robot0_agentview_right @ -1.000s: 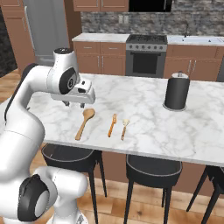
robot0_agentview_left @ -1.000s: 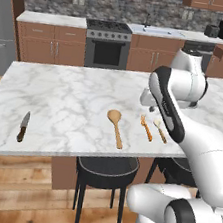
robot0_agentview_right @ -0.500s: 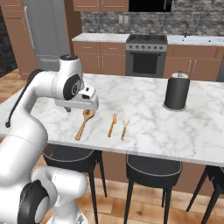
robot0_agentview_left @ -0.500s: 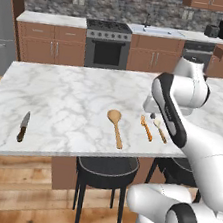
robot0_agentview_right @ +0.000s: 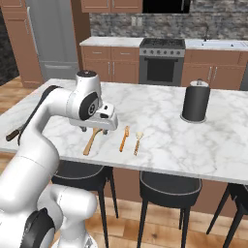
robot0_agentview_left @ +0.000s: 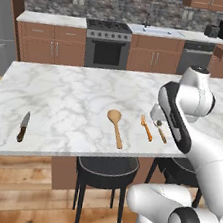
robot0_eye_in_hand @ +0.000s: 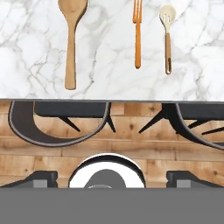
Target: Pick up the metallic utensils from the counter and place them in the open drawer. Make sure not to pick up any wooden utensils.
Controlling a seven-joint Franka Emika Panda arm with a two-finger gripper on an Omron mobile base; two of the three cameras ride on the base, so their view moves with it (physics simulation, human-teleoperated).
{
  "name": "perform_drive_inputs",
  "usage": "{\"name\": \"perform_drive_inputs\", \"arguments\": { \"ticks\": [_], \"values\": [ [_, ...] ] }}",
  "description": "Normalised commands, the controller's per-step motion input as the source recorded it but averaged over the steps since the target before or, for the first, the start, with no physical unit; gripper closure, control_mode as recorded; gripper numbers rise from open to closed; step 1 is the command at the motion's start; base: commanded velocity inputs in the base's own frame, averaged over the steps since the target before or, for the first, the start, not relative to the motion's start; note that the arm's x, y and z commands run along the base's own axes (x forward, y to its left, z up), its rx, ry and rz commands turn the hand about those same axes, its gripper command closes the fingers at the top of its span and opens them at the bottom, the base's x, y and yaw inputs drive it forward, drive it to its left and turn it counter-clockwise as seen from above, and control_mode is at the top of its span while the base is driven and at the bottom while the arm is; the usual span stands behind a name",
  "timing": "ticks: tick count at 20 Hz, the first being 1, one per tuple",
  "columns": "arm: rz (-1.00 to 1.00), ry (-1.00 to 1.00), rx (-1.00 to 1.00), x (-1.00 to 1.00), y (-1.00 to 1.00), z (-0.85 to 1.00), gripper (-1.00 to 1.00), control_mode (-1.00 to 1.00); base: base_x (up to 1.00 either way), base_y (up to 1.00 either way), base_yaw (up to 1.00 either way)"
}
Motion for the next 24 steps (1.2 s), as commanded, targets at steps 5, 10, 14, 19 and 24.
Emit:
{"name": "perform_drive_inputs", "arguments": {
  "ticks": [5,10,14,19,24],
  "values": [
    [0.00,0.05,0.00,0.00,-0.16,-0.15,-1.00,-1.00,0.00,0.00,0.00],
    [0.00,0.02,0.00,0.00,-0.07,-0.06,-1.00,-1.00,0.00,0.00,0.00],
    [0.00,0.00,0.00,0.00,-0.01,-0.11,-1.00,-1.00,0.00,0.00,0.00],
    [0.00,0.00,0.00,0.10,-0.01,-0.21,-1.00,-1.00,0.00,0.00,0.00],
    [0.00,0.00,0.00,0.35,-0.01,-0.18,-1.00,-1.00,0.00,0.00,0.00]
  ]
}}
